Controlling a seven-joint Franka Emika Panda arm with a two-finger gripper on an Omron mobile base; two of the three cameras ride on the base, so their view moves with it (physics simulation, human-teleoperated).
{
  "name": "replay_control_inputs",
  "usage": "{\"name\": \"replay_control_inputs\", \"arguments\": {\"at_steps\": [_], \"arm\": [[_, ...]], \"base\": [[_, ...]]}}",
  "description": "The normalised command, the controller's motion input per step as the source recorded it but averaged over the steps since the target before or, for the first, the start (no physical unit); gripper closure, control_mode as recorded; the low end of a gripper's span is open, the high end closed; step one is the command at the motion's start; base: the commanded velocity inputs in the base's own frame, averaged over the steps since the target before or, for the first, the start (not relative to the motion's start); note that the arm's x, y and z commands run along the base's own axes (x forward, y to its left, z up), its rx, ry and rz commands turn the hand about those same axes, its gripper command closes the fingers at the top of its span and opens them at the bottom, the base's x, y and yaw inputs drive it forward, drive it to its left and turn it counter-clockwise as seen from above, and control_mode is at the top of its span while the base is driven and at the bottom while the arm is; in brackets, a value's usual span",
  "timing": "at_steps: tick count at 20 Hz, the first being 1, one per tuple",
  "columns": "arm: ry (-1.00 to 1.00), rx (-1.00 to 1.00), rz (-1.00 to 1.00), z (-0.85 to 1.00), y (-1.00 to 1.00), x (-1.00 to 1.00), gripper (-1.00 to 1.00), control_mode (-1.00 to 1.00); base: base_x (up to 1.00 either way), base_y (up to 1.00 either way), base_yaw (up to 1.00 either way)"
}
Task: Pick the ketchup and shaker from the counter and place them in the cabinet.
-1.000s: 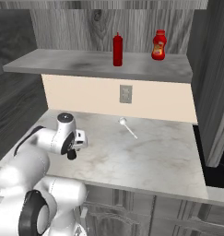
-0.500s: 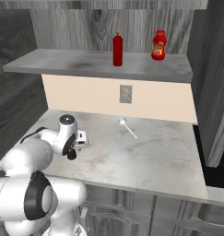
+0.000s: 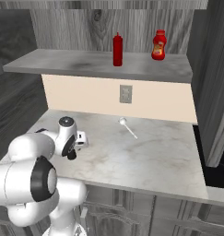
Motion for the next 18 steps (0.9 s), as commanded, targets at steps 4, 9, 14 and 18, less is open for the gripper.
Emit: {"name": "replay_control_inputs", "arguments": {"at_steps": [4, 9, 14, 18], "arm": [[0.0, 0.0, 0.01, -0.24, 0.12, 0.2, 1.0, -1.0], [0.0, 0.0, 0.0, -0.21, 0.0, 0.03, 1.0, -1.0], [-0.03, 0.0, 0.0, -0.02, 0.0, 0.0, 1.0, -1.0], [-0.14, 0.0, 0.0, 0.49, 0.0, -0.13, 1.0, -1.0]], "base": [[0.0, 0.0, 0.0], [0.0, 0.0, 0.0], [0.0, 0.0, 0.0], [0.0, 0.0, 0.0]]}}
